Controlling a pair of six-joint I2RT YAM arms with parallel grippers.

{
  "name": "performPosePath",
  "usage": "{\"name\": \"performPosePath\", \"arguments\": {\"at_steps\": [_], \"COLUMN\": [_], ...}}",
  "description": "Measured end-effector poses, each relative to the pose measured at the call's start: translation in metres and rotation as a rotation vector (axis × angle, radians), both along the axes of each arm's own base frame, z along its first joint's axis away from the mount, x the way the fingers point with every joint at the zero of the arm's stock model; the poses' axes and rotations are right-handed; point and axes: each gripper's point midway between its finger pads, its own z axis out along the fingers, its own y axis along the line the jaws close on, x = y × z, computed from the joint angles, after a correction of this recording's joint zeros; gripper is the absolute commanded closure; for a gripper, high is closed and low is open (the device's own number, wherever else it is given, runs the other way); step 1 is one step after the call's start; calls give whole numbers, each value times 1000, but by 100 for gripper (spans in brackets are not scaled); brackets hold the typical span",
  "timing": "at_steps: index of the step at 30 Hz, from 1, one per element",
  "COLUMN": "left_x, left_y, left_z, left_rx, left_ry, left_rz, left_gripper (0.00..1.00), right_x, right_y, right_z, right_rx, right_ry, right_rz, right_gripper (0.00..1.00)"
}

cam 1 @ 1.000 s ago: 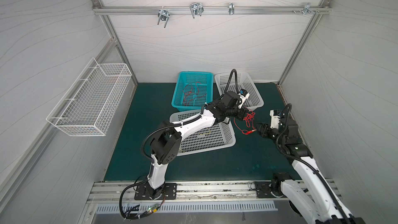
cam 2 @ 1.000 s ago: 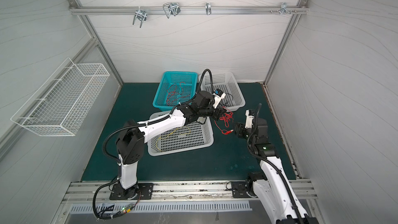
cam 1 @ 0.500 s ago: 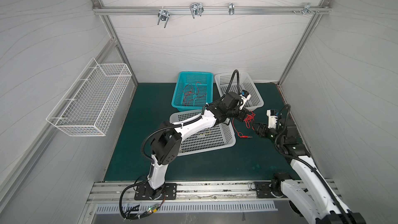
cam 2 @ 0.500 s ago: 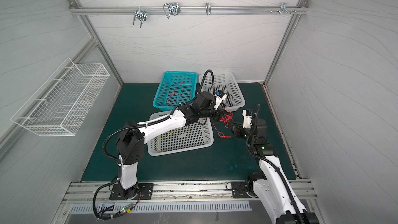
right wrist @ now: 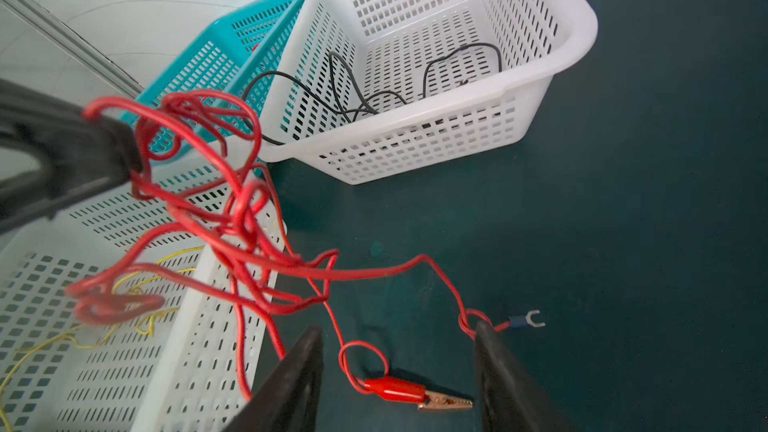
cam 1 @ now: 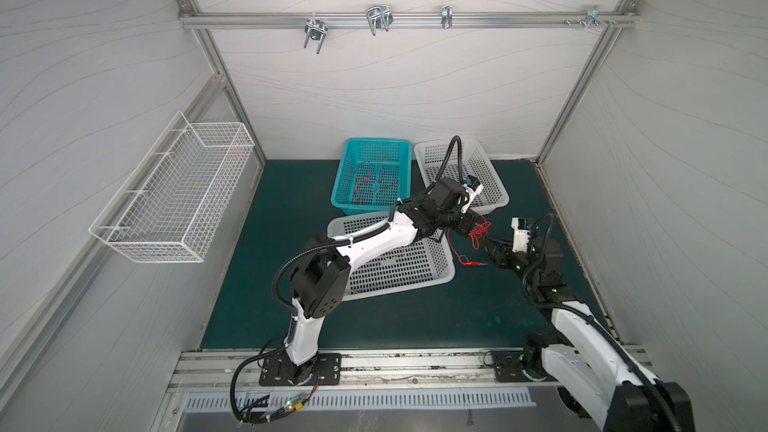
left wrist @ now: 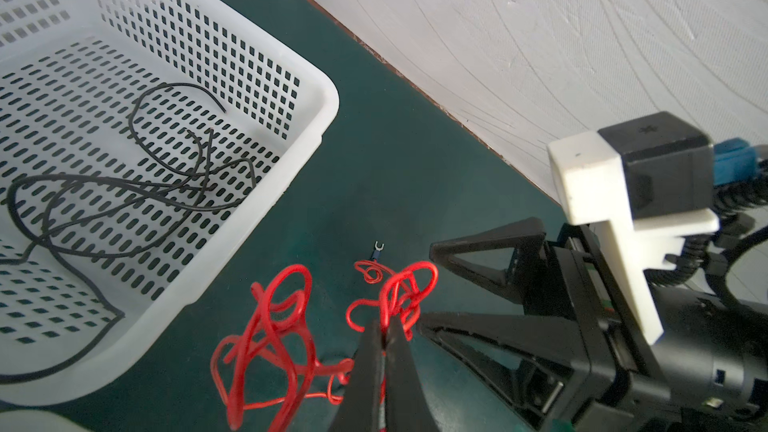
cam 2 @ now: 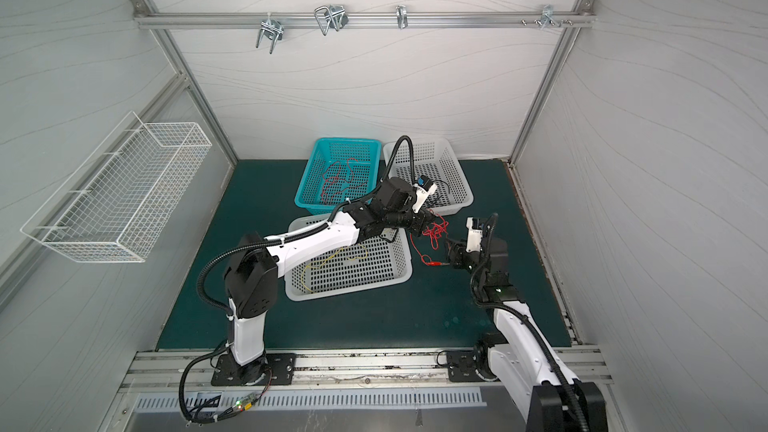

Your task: Untangle the cables

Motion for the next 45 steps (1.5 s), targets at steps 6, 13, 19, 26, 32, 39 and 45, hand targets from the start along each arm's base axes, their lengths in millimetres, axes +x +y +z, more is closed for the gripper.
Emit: {"name": "performPosePath", "arguments": {"at_steps": [6,13,19,26,32,39,45], "left_x": [-2,-1,0,8,17,18,58], "left_y": [2,2,3,8,9,1,37], "left_z": [-1,7,11,10,21,39,12], "left_rx": [15,18,21,42,58,88,210], "left_ry": [13,11,5,-20,-75,-115,-119], "left_rz": [-3,-4,-3,43,109,161,326], "left_gripper": [100,100,100,100,100,100,100], "right_x": [11,16,19,17,-1,-34,-49], "right_y": [9,25,43,44,31,19,10], "right_z": [4,12,23,27,51,95,114], "right_rx": [-19,-32,-47,-74,-89,-64,-30], "right_ry": [-47,-93,-110,-96,-139,-252,-272], "right_rz": [61,152,232,228,168,119,70], "right_gripper": [41,45,86,100,100,100,100]}}
